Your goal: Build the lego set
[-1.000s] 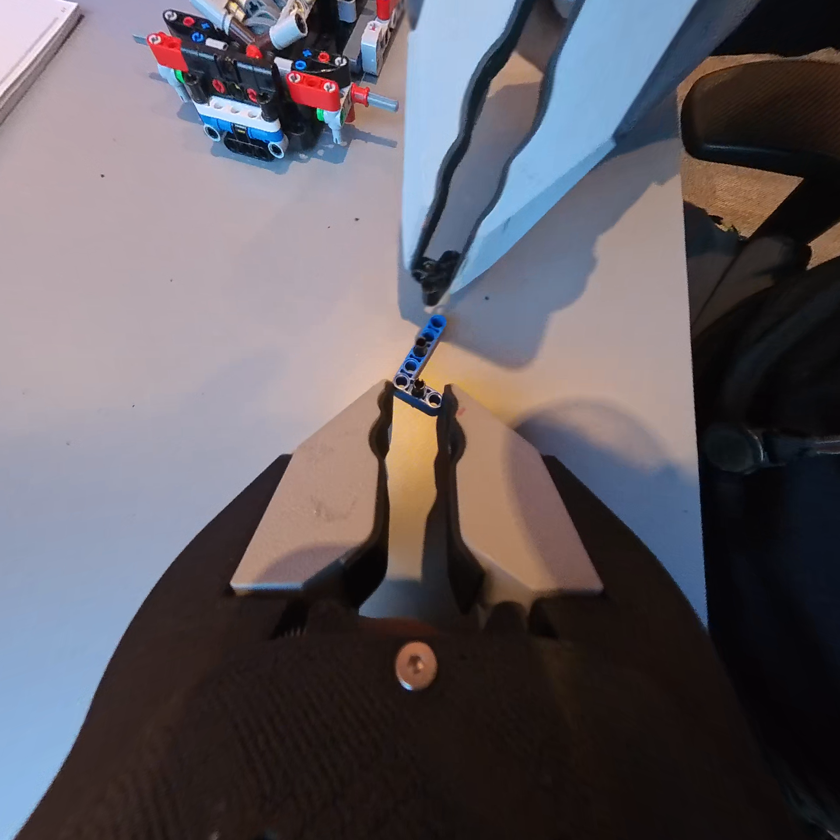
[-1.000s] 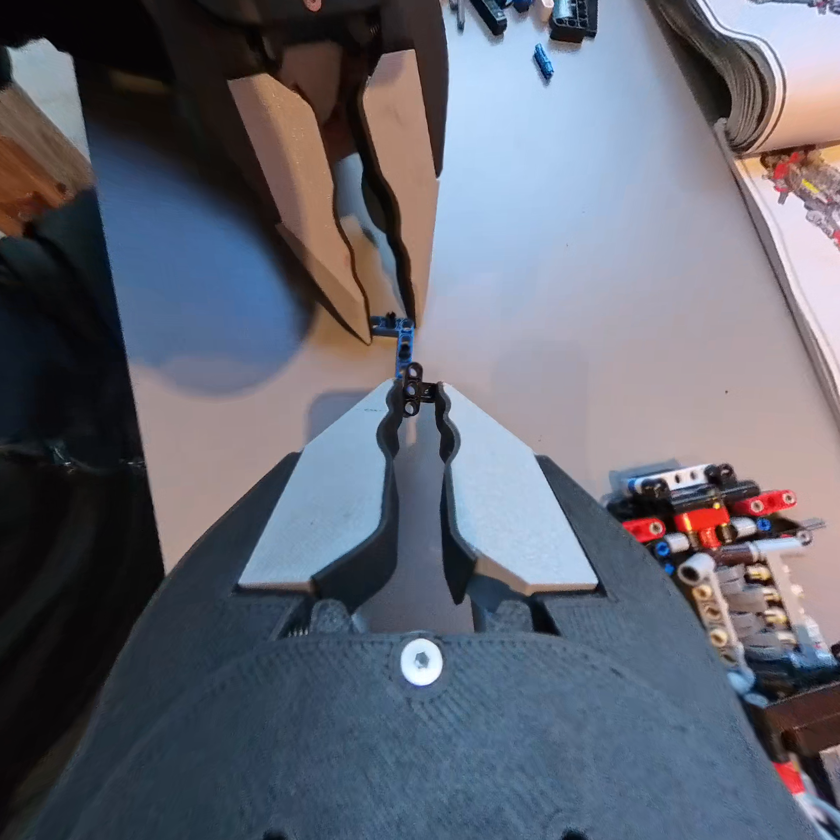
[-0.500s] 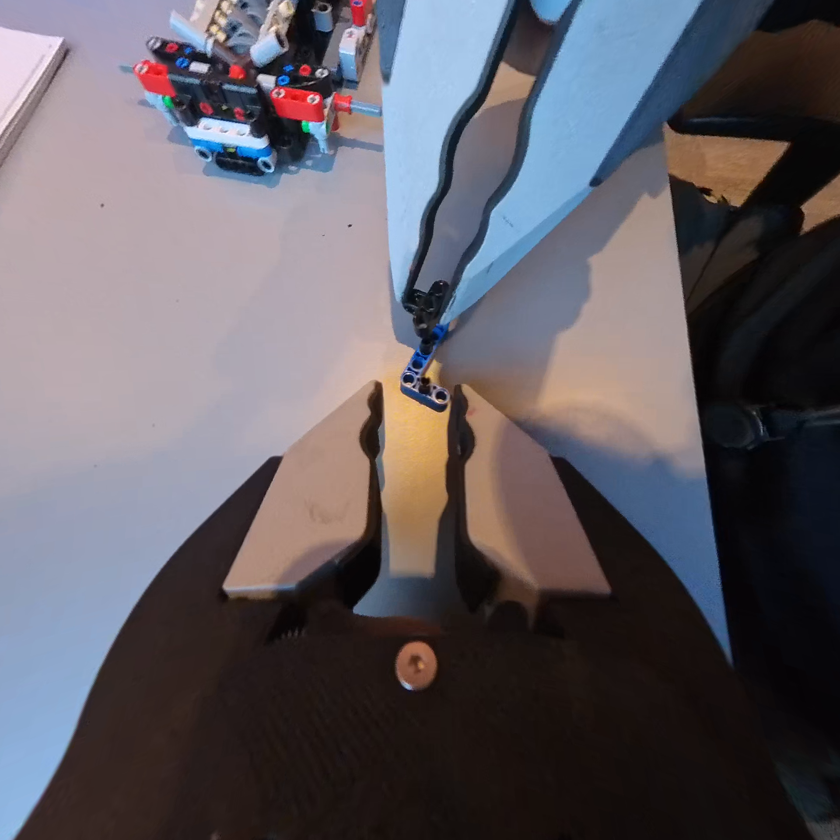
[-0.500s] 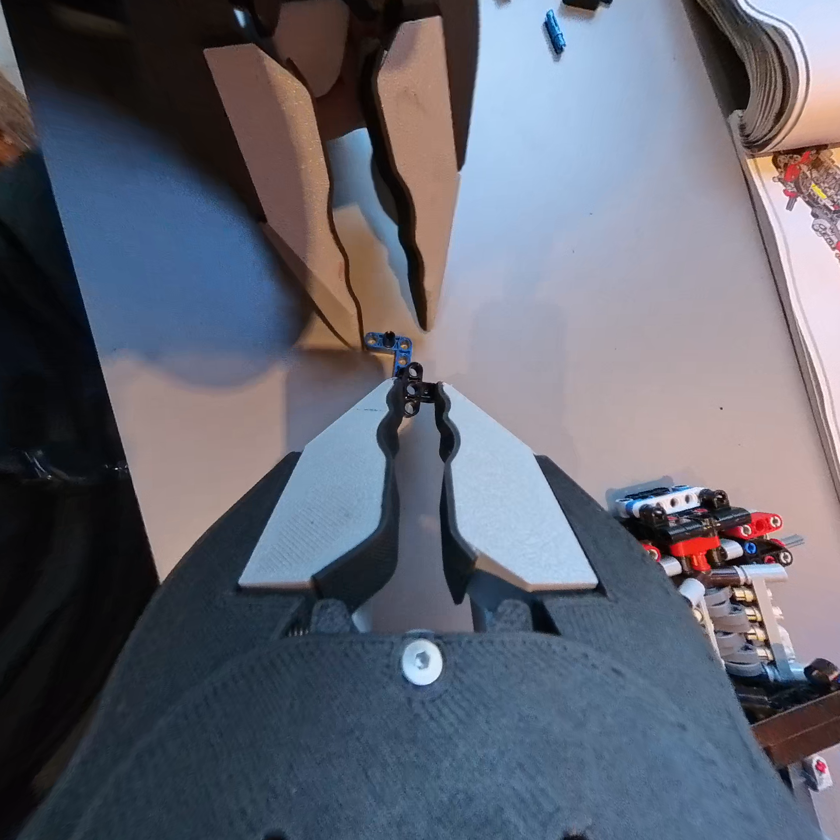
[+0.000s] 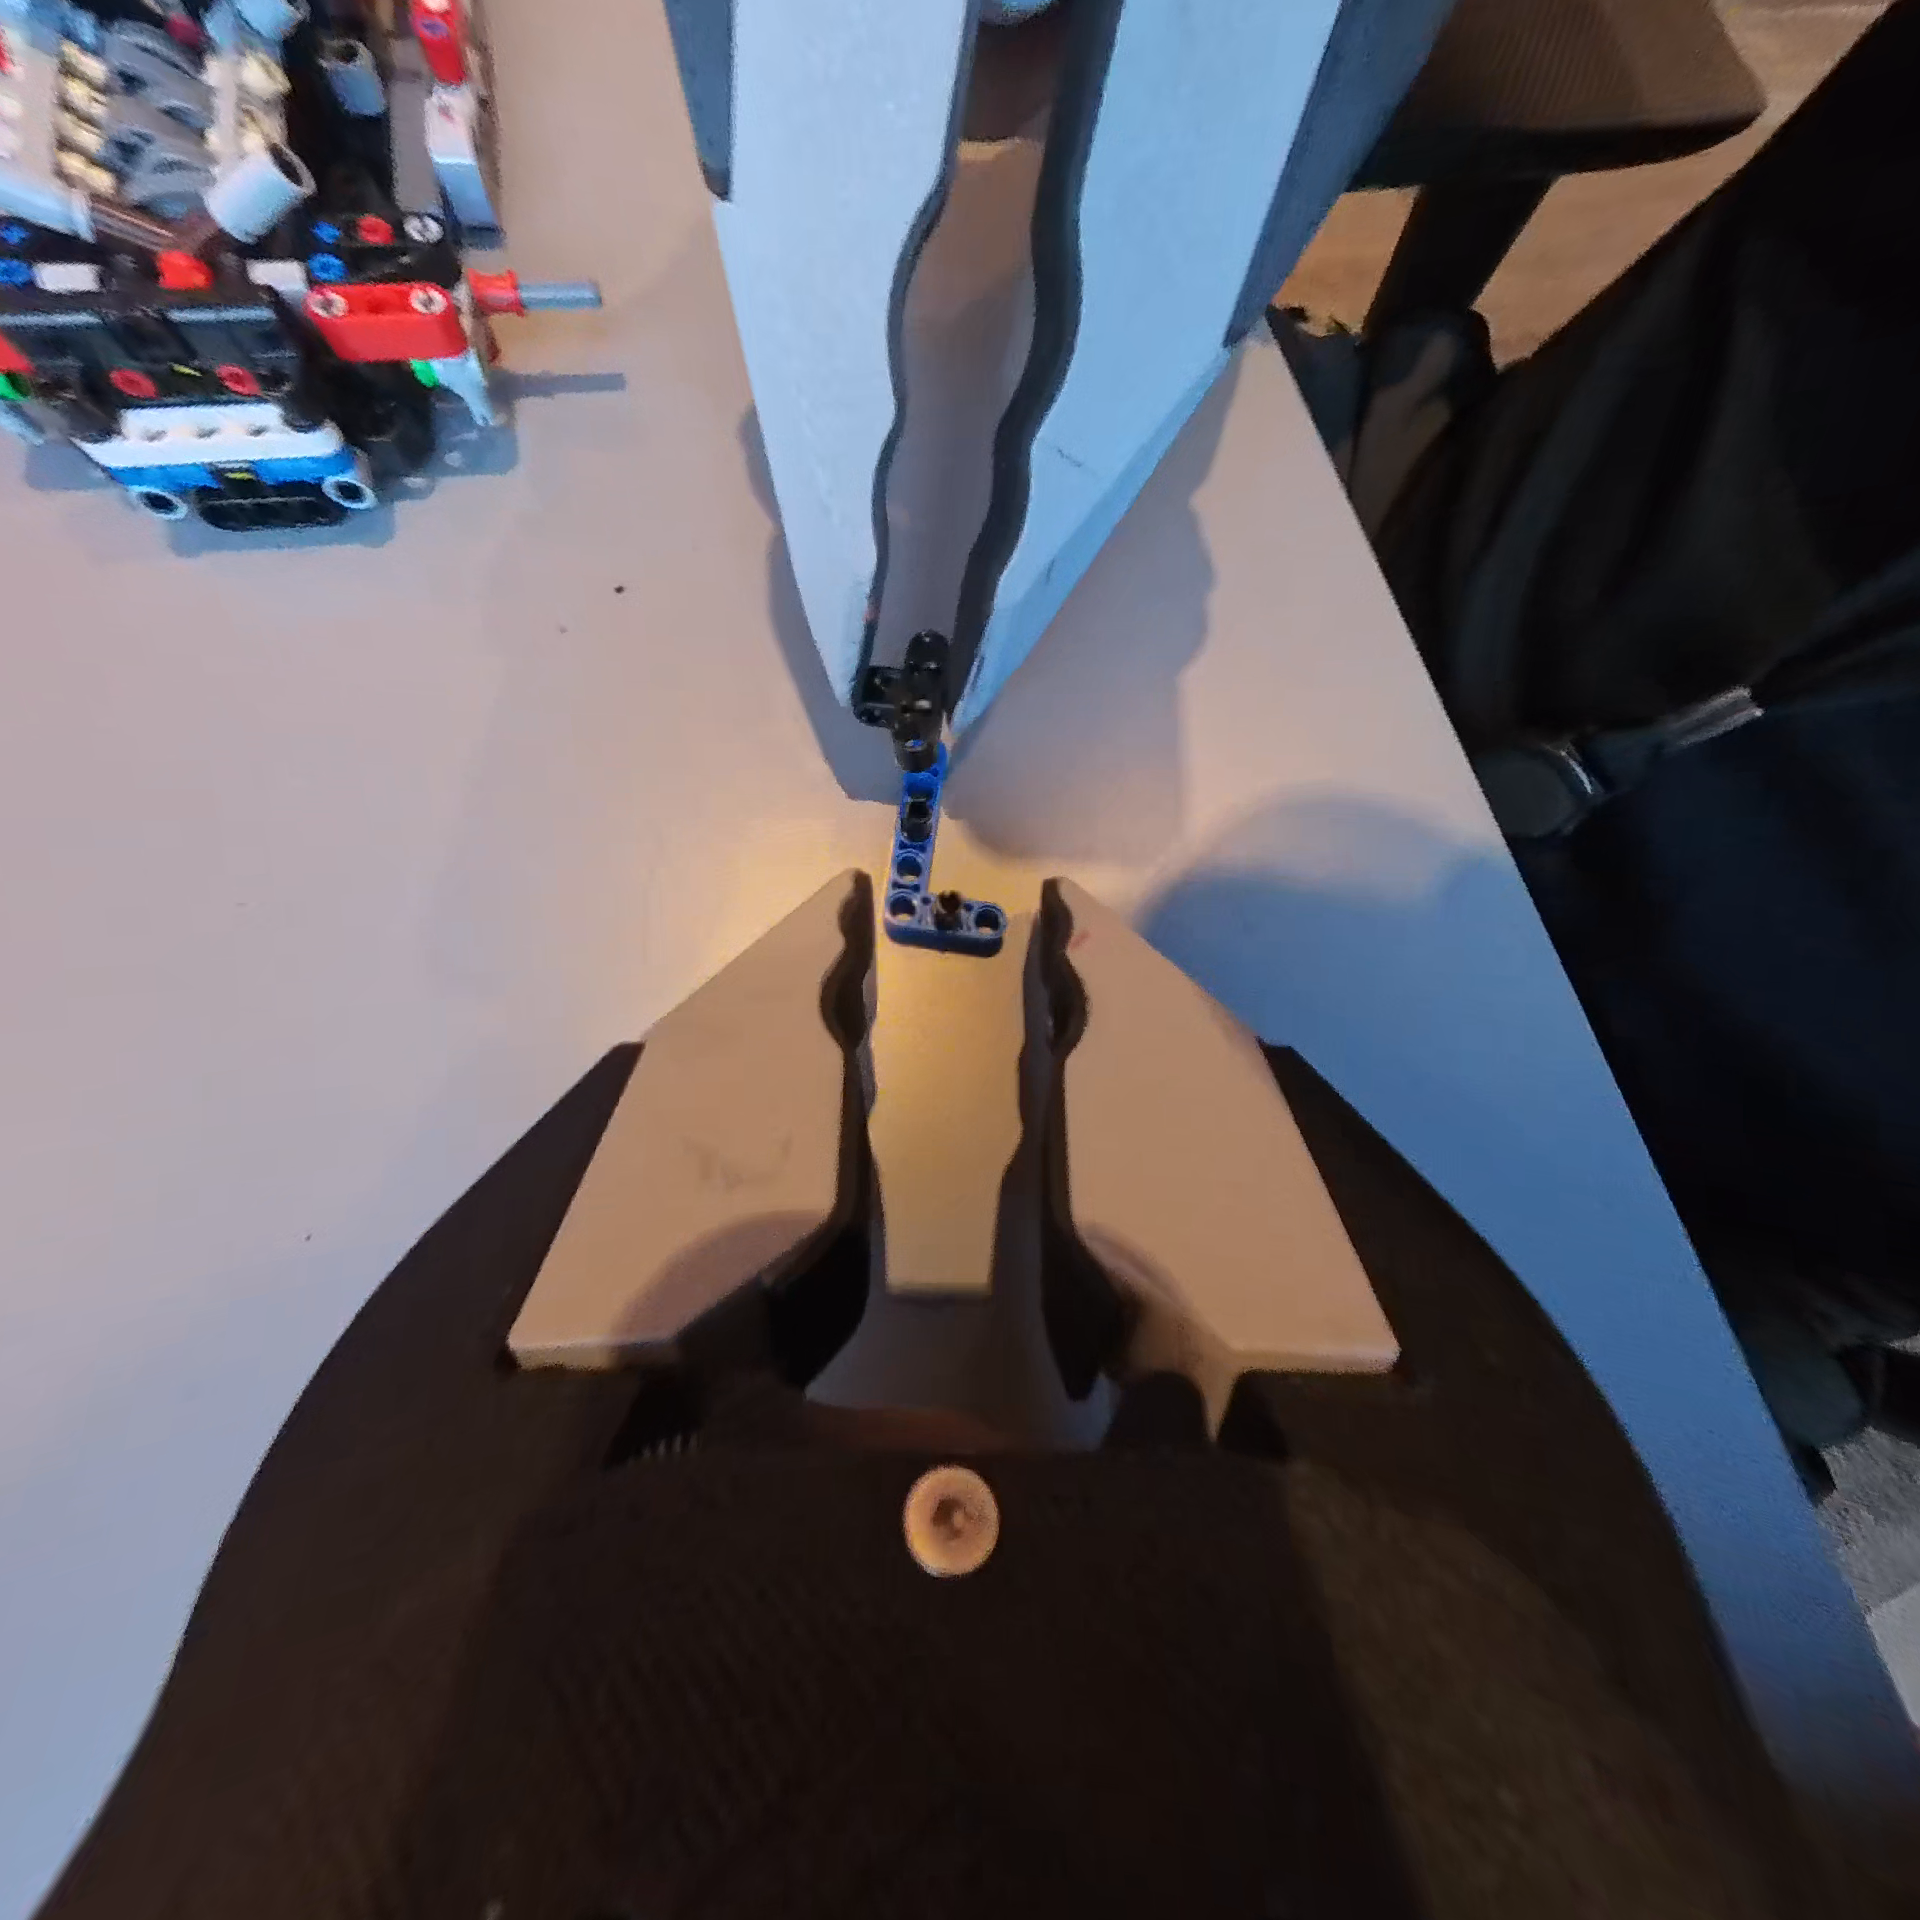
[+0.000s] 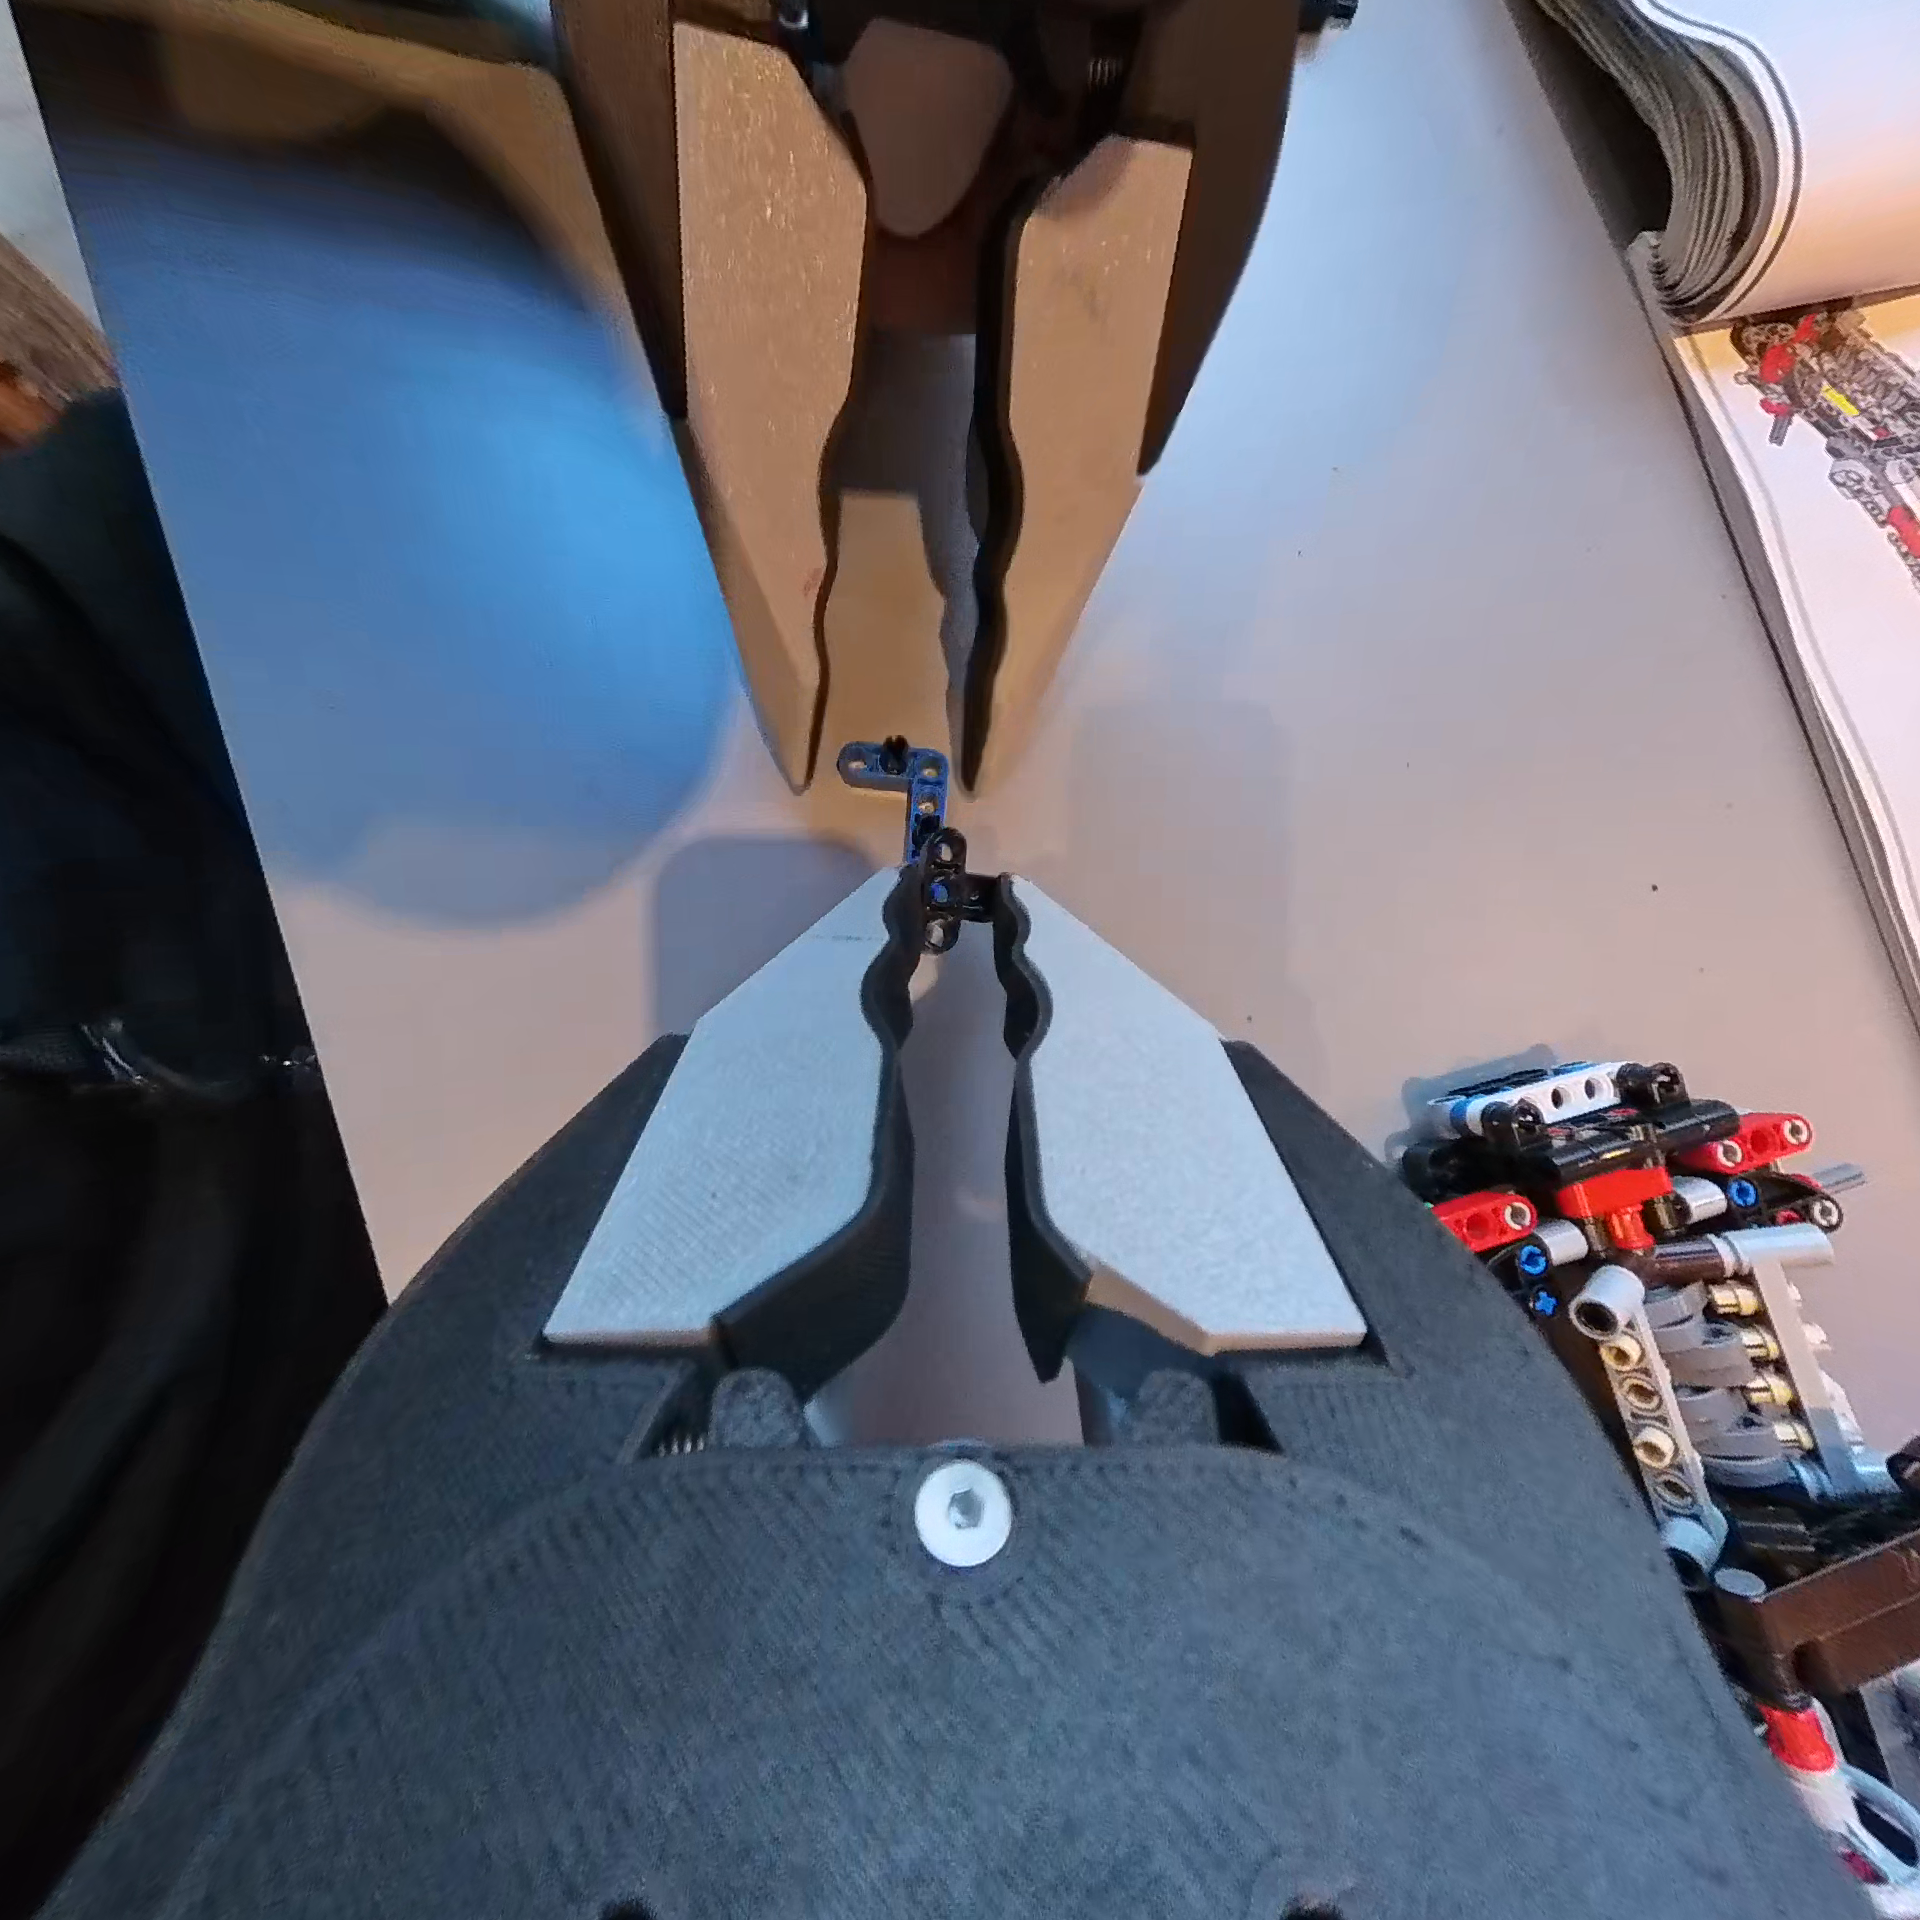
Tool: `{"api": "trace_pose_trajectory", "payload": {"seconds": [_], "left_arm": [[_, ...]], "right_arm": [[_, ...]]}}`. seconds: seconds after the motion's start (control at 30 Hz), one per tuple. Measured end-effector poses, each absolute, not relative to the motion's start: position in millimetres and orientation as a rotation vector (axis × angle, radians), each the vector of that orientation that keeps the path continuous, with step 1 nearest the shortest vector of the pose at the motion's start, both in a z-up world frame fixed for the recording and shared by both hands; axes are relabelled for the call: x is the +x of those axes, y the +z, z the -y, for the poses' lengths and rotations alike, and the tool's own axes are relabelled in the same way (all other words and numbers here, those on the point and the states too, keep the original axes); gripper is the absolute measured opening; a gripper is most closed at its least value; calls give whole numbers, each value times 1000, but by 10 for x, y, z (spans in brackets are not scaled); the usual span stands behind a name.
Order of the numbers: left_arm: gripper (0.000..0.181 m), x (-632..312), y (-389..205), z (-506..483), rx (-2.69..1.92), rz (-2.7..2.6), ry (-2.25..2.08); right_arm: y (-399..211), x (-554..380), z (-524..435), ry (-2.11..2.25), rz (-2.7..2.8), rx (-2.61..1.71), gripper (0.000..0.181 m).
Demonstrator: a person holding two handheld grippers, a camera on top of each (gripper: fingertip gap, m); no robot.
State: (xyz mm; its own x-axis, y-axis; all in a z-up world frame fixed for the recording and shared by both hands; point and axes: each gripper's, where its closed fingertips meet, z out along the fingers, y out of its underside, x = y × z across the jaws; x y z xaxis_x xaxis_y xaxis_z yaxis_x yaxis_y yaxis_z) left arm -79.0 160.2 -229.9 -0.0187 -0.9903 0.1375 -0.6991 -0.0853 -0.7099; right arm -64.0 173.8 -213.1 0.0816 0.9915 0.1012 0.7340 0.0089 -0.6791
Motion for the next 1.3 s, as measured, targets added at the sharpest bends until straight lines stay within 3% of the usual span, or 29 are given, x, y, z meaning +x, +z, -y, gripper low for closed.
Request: {"api": "trace_pose_trajectory", "payload": {"seconds": [0.13,0.47,0.87,1.0,1.3], "left_arm": [[12,-731,-2333,-1646,-1870,-1687,-847],[12,-654,-2335,-1680,-2090,-1242,-655],[11,-653,-2340,-1683,-2086,-1222,-592],[11,-652,-2341,-1685,-2085,-1219,-585],[11,-652,-2341,-1677,-2086,-1222,-595]], "right_arm": [[-2158,-623,-1732,556,1720,-1778,10],[-2216,-454,-1884,488,1729,-1767,10],[-2145,-393,-1857,503,1728,-1729,19],[-2125,-509,-1774,540,1722,-1727,11],[-2288,-363,-1855,461,1762,-1761,16]]}}
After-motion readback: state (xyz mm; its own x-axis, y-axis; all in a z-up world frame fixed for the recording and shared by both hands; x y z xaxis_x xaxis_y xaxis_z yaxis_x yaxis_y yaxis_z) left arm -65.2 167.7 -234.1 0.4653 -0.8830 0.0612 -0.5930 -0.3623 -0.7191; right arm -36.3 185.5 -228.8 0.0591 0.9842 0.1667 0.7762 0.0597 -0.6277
